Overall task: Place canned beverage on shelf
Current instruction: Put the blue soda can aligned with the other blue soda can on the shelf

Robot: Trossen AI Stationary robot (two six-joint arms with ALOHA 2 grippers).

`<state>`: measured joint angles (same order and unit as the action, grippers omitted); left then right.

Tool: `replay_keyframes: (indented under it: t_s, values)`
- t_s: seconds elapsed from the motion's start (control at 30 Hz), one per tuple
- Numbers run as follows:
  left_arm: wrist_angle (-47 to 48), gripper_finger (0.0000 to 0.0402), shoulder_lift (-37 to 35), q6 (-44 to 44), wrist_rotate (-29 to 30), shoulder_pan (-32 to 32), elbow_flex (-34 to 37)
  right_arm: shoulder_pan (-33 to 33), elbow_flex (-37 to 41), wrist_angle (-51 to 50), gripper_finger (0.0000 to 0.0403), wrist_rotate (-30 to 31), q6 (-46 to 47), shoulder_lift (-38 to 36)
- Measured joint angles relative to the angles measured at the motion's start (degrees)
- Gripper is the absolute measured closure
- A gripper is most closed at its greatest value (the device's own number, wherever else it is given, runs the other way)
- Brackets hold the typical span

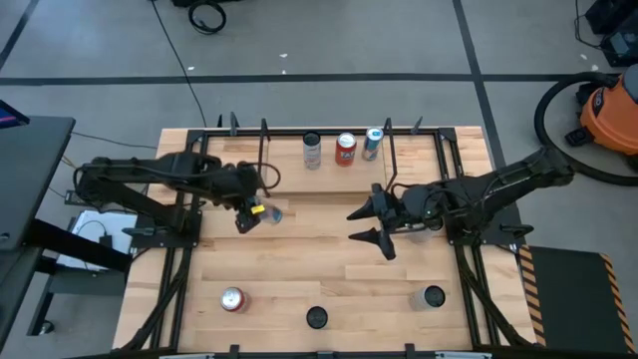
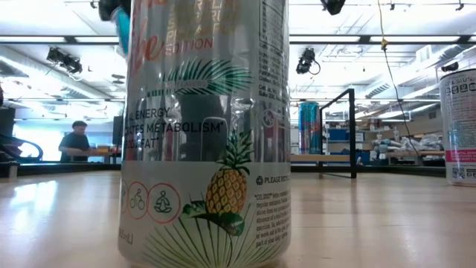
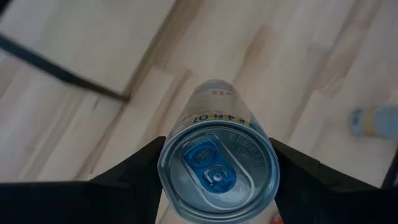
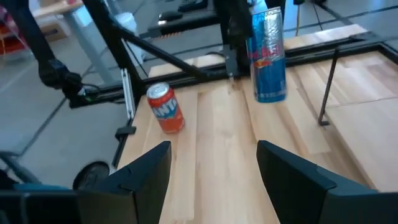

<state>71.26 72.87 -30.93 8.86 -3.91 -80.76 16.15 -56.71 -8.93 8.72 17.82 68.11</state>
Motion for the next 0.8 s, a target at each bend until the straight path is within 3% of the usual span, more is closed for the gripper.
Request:
replay_keyframes:
  t_s: [0.37, 0.8]
  values:
    - [0.2, 0.0159, 4.9, 11.8, -0.2, 0.8, -7.7, -8.1, -3.1, 6.0, 0.0156, -14.5, -3.9, 6.9]
    - [-2.0, 0.0159, 14.9, 28.5, -0.1, 1.2, -14.3, -14.1, -3.4, 8.1, 0.0156, -21.4, -14.2, 12.1]
